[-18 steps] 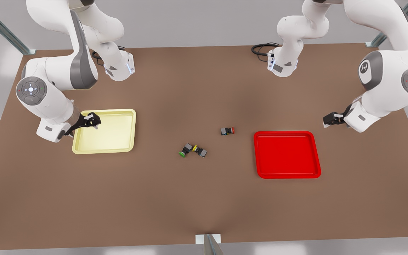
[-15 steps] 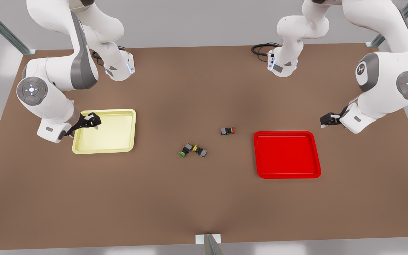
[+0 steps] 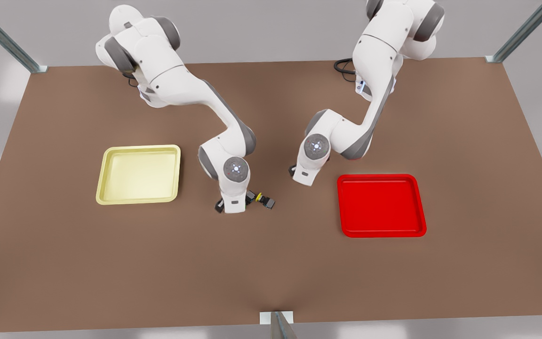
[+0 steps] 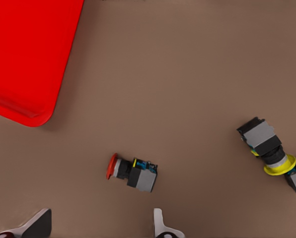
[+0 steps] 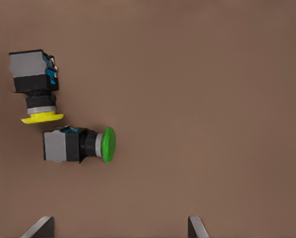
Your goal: Place the switches on the corresponding trays according to their colors
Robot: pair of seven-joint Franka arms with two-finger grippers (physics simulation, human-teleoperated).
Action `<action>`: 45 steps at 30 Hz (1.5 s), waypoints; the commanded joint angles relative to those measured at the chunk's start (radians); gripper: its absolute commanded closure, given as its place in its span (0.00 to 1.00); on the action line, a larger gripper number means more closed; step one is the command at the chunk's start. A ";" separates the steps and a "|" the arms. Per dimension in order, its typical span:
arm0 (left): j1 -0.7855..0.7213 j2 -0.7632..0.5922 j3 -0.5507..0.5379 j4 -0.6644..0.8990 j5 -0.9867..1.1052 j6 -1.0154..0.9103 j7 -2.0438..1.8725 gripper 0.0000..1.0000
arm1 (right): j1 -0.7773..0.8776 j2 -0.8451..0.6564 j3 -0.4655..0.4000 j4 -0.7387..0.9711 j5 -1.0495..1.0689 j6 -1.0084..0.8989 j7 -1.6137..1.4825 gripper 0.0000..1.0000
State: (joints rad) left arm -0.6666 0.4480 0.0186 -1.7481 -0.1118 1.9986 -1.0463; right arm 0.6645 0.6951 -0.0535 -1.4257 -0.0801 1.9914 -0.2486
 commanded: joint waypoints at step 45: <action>-0.033 0.152 -0.015 -0.151 -0.028 0.445 -0.919 0.00 | 0.126 0.257 -0.002 0.108 0.157 0.329 -0.029 0.40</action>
State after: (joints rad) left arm -0.6994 0.5988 0.0031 -1.9000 -0.1317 2.4483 -2.2940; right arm 0.7909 0.9540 -0.0552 -1.3180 0.0752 2.3222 -0.2698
